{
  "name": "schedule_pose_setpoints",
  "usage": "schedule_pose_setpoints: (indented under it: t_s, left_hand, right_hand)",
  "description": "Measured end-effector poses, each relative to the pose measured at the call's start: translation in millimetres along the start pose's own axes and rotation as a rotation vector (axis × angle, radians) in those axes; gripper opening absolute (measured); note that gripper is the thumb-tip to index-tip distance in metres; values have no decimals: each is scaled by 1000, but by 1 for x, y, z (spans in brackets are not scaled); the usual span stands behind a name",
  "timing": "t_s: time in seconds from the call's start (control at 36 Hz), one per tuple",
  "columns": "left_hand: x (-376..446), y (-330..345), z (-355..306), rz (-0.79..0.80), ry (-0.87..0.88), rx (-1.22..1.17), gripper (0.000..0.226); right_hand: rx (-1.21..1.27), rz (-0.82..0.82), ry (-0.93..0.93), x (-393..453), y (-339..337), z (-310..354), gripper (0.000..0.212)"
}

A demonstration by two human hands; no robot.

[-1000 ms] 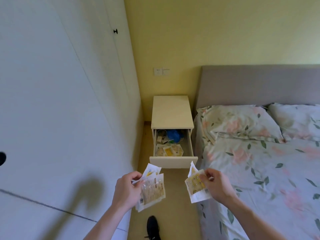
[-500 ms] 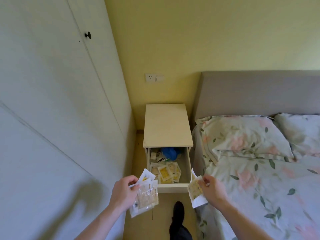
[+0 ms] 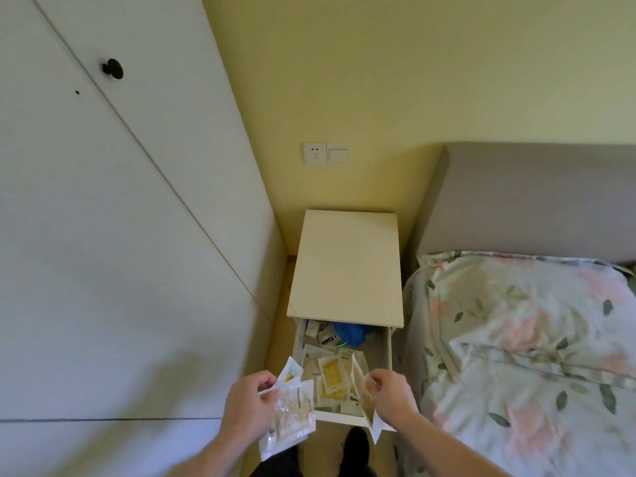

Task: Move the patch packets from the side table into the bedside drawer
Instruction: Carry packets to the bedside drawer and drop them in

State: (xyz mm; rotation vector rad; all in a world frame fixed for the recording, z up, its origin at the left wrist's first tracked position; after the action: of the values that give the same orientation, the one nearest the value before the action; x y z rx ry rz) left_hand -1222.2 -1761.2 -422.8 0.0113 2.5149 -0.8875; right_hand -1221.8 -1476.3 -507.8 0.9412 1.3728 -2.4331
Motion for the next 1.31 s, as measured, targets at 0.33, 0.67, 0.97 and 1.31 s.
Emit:
schedule_pose_setpoints:
  t_s: [0.33,0.67,0.97,1.31]
  left_hand:
    - [55,42,-4,72,-51,22,15]
    - [98,95,17,133,-161,-7,27]
    - [140,118,20,165,-145,-67,17]
    - [164,114,55,107,-231,-89,11]
  right_hand:
    - [39,30,98,19,-17,-32,21]
    - [68,-14,194,14,-20,-57,21]
    - [259,-12,222,48,5,-52,12]
    - [513,12,426,121,39,-50,13]
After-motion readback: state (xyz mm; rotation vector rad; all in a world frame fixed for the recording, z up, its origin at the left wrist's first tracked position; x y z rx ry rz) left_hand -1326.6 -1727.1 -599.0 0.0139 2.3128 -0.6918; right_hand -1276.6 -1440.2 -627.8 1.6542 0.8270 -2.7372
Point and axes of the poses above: each hand's wrist, its own x-axis towards the middle knuckle, its own y-axis out of the palm, z = x × y, the point moved 5 cm from there along x, towards the middle knuckle, and after that the axes turned 15 degrees about -x, right-handed, at the moved point
